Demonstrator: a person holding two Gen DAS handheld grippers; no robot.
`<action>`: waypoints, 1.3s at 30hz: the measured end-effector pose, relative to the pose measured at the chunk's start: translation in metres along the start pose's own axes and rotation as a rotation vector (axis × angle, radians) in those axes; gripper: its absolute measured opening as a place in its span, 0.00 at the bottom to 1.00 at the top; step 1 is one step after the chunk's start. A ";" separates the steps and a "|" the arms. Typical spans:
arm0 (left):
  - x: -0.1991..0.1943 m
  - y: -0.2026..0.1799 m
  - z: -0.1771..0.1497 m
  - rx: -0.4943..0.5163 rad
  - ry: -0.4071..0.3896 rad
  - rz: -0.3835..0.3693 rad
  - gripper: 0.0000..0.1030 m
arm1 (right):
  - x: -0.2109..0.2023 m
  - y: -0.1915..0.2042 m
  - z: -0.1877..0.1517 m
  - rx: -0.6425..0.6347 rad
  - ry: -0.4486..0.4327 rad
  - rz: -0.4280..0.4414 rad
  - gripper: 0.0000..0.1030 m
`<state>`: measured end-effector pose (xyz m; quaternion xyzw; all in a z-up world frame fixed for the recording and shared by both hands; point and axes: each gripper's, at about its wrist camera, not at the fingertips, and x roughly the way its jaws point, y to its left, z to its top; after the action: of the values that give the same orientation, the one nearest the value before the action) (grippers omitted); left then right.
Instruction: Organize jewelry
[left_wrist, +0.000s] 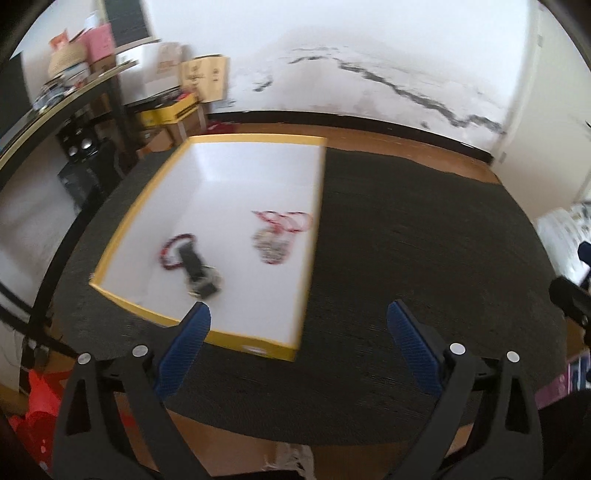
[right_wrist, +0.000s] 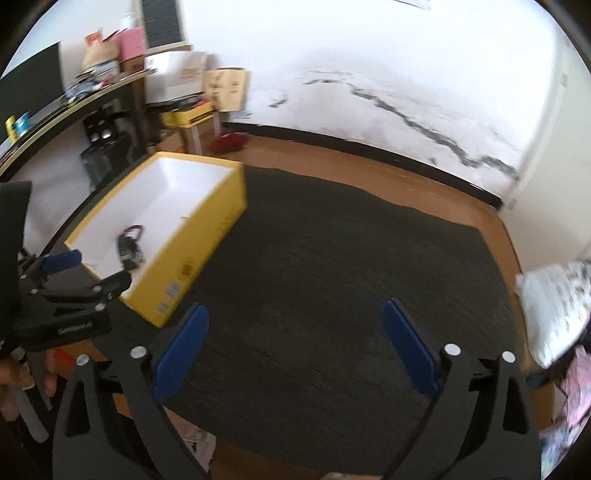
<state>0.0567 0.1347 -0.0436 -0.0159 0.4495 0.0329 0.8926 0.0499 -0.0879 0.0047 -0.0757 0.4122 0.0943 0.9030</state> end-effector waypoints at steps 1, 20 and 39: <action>-0.003 -0.013 -0.002 0.018 0.001 -0.015 0.91 | -0.003 -0.011 -0.004 0.016 0.002 -0.012 0.90; 0.026 -0.121 0.005 0.161 0.021 -0.120 0.91 | 0.021 -0.136 -0.052 0.229 0.049 -0.134 0.90; 0.132 -0.146 0.022 0.177 0.103 -0.071 0.91 | 0.143 -0.155 -0.049 0.259 0.128 -0.082 0.90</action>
<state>0.1634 -0.0037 -0.1373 0.0453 0.4949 -0.0393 0.8669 0.1419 -0.2334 -0.1260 0.0190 0.4742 -0.0015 0.8802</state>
